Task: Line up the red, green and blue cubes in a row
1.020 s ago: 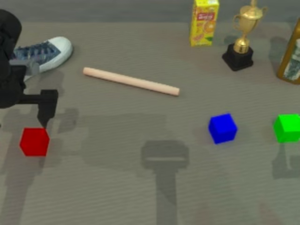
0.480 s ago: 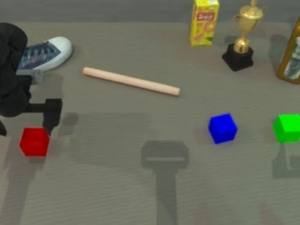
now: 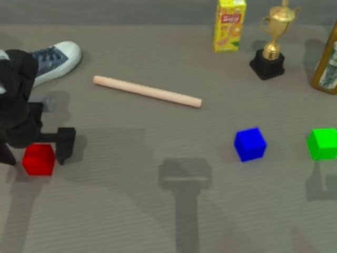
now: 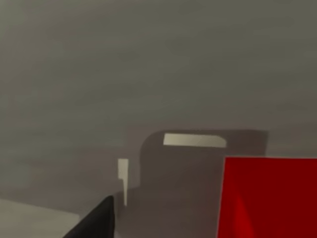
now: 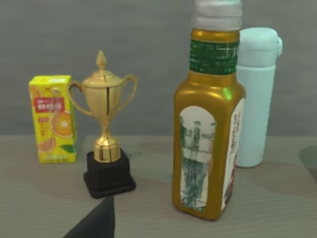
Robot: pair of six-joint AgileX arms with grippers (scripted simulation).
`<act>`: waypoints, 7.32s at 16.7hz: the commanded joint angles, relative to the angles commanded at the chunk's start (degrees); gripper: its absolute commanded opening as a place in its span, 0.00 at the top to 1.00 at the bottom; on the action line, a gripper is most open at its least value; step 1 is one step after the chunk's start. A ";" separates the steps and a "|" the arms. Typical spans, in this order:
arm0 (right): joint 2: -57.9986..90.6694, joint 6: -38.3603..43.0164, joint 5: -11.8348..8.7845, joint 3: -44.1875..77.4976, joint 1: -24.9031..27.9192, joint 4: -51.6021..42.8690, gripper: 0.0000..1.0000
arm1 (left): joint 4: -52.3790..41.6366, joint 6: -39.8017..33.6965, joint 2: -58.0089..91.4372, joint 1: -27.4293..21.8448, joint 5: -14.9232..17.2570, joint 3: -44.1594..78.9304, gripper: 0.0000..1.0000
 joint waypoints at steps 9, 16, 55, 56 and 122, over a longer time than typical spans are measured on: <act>0.00 0.00 0.00 0.00 0.00 0.00 0.00 | 0.00 0.00 0.00 0.00 0.00 0.00 0.53; 0.00 0.00 0.00 0.00 0.00 0.00 0.00 | 0.00 0.00 0.00 0.00 0.00 0.00 1.00; 0.00 0.00 0.00 0.00 0.00 0.00 0.00 | -21.34 -34.62 -7.64 -33.57 -1.26 15.16 1.00; 0.00 0.00 0.00 0.00 0.00 0.00 0.00 | -21.34 -34.62 -7.64 -33.57 -1.26 15.16 1.00; 60.78 0.84 0.03 46.14 2.87 -33.56 0.00 | 10.34 -22.99 -70.84 -8.21 -2.19 -33.76 0.00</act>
